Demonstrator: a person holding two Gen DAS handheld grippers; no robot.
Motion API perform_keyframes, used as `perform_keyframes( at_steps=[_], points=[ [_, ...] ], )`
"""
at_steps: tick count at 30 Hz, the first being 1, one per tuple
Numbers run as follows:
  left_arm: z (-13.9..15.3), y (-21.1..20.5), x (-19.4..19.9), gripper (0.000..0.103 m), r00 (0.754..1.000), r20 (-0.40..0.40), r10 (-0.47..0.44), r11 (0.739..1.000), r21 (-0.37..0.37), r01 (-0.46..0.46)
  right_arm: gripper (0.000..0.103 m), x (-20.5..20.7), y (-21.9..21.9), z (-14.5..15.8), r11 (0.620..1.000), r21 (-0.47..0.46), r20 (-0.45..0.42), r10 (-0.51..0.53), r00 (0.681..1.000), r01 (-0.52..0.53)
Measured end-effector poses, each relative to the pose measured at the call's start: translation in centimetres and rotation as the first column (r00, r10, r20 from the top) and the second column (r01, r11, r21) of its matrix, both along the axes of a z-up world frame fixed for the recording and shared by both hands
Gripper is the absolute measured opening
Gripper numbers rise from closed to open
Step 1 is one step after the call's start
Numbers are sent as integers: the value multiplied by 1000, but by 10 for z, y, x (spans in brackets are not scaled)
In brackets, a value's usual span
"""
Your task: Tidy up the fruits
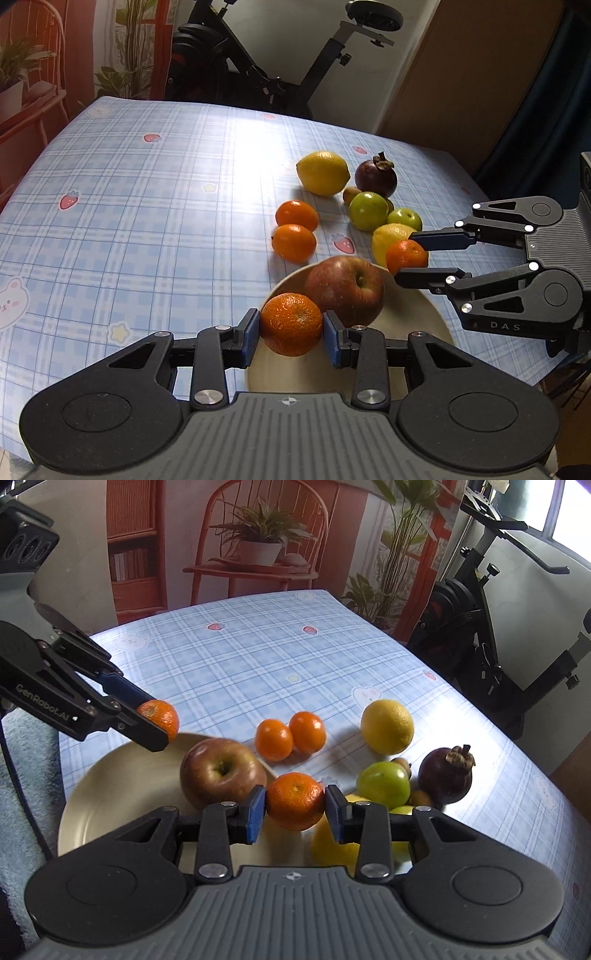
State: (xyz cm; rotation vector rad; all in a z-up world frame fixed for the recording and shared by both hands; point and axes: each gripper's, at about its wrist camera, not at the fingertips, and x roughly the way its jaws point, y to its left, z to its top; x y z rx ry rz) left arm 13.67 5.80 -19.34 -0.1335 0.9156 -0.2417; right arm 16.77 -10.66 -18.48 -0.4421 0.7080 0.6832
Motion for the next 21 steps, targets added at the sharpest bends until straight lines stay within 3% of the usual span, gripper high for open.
perform_keyframes(
  at_steps=[10,21],
  points=[
    [-15,-20,2,39,998,-27,-56,993,102,59,37,-9,1,-23,1000,-21,-28,12,1000,-12],
    [-22,-22,11,39,998,-16,-66,989,130,68,37,-1,8,-35,1000,-26,-19,16,1000,-17]
  ],
)
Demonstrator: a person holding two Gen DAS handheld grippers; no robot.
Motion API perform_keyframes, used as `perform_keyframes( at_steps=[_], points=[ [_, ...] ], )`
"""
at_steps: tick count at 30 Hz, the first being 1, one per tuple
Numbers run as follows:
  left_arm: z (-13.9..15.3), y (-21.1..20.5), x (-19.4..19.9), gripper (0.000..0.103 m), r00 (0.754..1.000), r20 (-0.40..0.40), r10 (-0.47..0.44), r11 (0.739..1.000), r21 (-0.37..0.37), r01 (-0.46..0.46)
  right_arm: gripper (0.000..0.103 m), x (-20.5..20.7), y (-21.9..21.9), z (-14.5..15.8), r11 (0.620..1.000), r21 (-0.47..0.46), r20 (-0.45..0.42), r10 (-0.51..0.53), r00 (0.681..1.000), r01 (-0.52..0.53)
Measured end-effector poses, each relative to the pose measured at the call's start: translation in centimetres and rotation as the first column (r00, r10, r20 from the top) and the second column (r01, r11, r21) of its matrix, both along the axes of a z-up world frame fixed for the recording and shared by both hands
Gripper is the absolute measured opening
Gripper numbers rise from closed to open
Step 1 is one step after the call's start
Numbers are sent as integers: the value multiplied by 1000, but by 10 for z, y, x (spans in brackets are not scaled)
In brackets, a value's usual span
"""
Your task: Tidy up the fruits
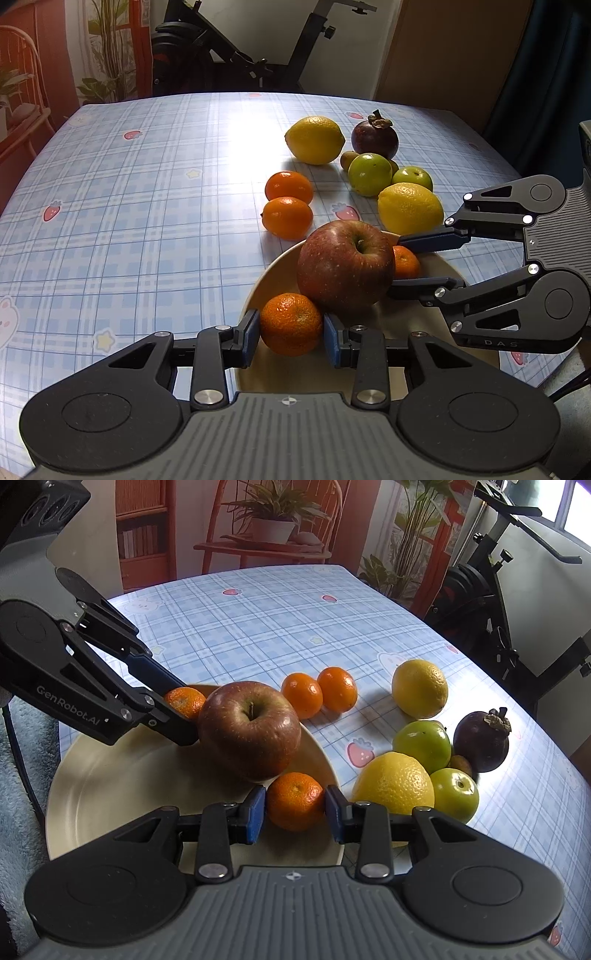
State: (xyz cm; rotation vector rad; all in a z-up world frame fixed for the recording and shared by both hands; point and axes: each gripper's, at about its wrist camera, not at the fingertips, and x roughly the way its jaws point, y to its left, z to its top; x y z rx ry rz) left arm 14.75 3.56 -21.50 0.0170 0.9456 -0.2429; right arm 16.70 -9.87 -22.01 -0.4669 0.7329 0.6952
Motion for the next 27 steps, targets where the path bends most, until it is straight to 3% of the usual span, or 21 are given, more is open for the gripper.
perform_keyframes(
  at_steps=[15,20,27],
  points=[
    [-2,0,5,40,1000,14,15,1000,1,-15,41,5,2,0,1000,14,6,-22,1000,22],
    [6,7,1,50,999,28,25,999,-43,-24,49,0,-2,8,999,27,21,-29,999,28],
    [28,15,-6,50,995,84,59,996,-79,-52,49,-4,-23,30,990,106,34,-93,995,89]
  ],
)
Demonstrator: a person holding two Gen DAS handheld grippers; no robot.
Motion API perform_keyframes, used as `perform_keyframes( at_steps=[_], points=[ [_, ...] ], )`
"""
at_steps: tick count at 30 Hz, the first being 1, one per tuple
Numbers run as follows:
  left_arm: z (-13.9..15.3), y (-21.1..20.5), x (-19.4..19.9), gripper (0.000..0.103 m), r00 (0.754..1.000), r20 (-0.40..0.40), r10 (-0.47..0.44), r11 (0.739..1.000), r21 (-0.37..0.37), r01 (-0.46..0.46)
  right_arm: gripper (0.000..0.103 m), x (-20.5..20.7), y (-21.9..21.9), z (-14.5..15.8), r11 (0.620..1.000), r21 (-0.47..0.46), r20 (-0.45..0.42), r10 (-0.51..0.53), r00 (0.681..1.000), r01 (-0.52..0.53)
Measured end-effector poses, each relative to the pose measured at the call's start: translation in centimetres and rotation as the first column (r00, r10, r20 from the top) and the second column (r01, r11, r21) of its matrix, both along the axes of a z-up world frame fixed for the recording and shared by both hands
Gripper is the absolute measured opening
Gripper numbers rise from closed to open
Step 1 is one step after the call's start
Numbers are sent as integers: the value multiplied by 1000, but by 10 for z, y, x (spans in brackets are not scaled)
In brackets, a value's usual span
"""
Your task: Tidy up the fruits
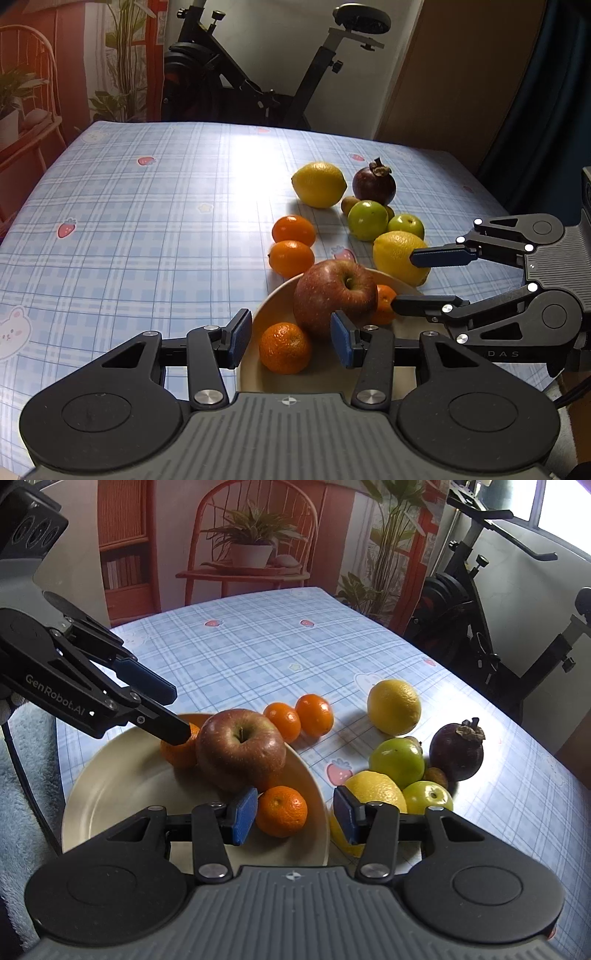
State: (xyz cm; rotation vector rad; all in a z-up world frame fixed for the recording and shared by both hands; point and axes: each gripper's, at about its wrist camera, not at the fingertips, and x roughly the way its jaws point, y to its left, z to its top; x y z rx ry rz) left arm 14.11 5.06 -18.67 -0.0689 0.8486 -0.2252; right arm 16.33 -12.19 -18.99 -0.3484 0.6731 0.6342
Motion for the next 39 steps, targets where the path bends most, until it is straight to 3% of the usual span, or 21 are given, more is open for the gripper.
perform_keyframes(
  at_steps=[6,12,20,24,39],
  points=[
    [19,0,1,50,997,66,43,999,-5,-43,49,0,-32,7,979,131,-21,-155,988,156],
    [20,-19,17,49,998,58,25,1000,-18,-24,49,2,-59,2,943,193,-72,-262,963,271],
    [23,-65,60,49,999,23,-47,998,-44,48,49,2,-71,-1,946,173,-74,-267,961,276],
    [15,-87,82,49,997,-29,-76,995,-67,74,49,3,-78,-5,928,226,-111,-277,954,296],
    [-5,-99,112,49,987,-141,-73,988,-143,52,49,18,-70,-7,901,304,-176,-267,948,310]
  ],
)
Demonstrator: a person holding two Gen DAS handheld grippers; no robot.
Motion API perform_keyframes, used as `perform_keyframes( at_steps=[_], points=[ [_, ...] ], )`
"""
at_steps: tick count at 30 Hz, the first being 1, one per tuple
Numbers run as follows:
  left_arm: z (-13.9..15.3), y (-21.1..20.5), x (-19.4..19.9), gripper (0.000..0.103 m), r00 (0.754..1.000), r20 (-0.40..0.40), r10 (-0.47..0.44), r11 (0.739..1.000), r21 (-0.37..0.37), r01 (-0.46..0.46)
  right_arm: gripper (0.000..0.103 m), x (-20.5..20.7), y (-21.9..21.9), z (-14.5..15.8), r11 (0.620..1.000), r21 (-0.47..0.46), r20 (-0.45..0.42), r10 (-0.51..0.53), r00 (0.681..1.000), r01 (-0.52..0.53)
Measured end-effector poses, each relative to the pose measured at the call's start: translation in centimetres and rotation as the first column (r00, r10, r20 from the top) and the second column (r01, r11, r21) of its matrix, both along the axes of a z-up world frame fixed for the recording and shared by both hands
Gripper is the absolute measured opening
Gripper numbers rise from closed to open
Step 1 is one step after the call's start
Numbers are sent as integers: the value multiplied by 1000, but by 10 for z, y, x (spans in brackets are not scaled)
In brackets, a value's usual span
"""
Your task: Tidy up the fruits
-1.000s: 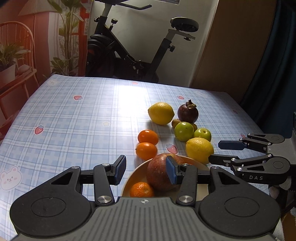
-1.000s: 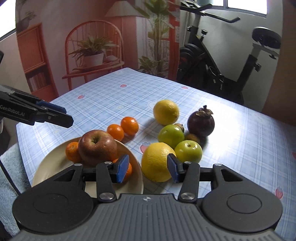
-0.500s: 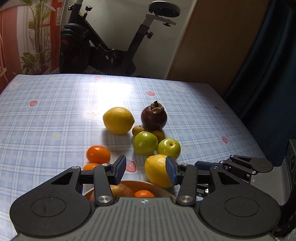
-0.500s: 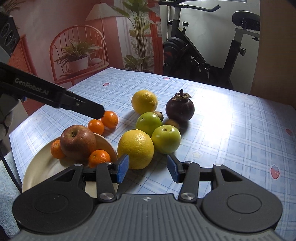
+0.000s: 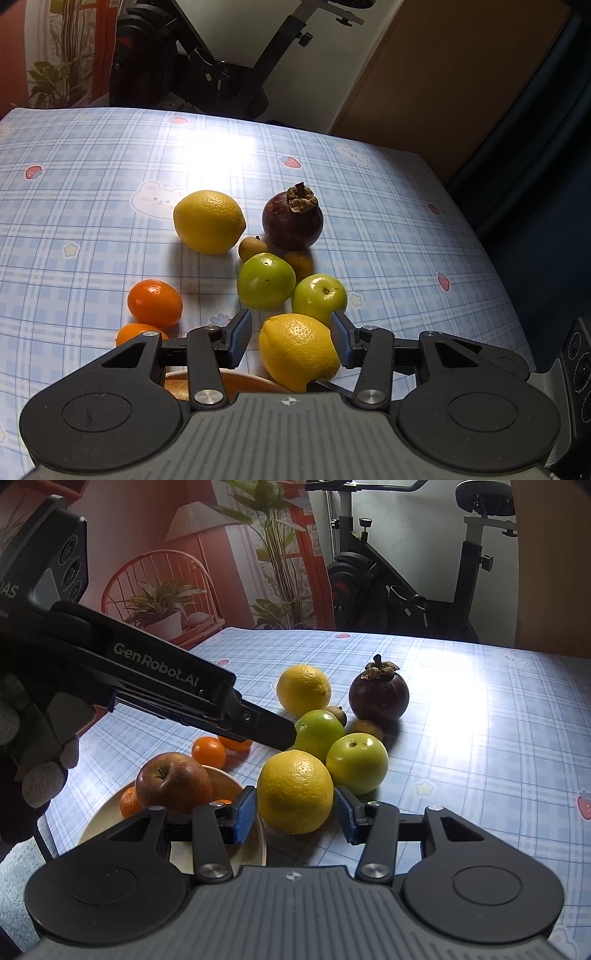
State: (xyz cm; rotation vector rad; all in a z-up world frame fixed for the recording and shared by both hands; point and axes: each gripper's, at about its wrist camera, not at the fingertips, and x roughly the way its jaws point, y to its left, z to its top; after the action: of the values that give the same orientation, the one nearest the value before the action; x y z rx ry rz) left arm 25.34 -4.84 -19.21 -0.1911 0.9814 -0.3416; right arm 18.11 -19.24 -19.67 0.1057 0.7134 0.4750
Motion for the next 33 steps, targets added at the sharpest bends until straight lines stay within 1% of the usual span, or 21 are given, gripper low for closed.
perform_keyframes(
  at_steps=[5,11,14,16,24,33],
  points=[
    [-4,1,3,49,1000,-24,-9,1000,-21,9,50,6,1,-6,1000,19,-27,-3,1000,4],
    [-14,0,8,48,998,-53,-25,999,-44,22,53,15,-3,-9,997,78,-71,-11,997,17],
    [-15,1,10,46,999,-45,-31,999,-38,29,56,20,-3,-10,994,105,-96,-14,995,24],
    [-15,2,10,46,998,-48,-35,998,-45,33,55,22,-3,-12,993,110,-104,-16,994,28],
    [-9,2,6,46,998,-35,-55,997,-52,53,54,13,1,-3,996,82,-72,-25,997,31],
    [21,4,-23,45,996,18,-83,994,-66,84,54,-12,7,27,999,41,-22,-9,1000,10]
  ],
)
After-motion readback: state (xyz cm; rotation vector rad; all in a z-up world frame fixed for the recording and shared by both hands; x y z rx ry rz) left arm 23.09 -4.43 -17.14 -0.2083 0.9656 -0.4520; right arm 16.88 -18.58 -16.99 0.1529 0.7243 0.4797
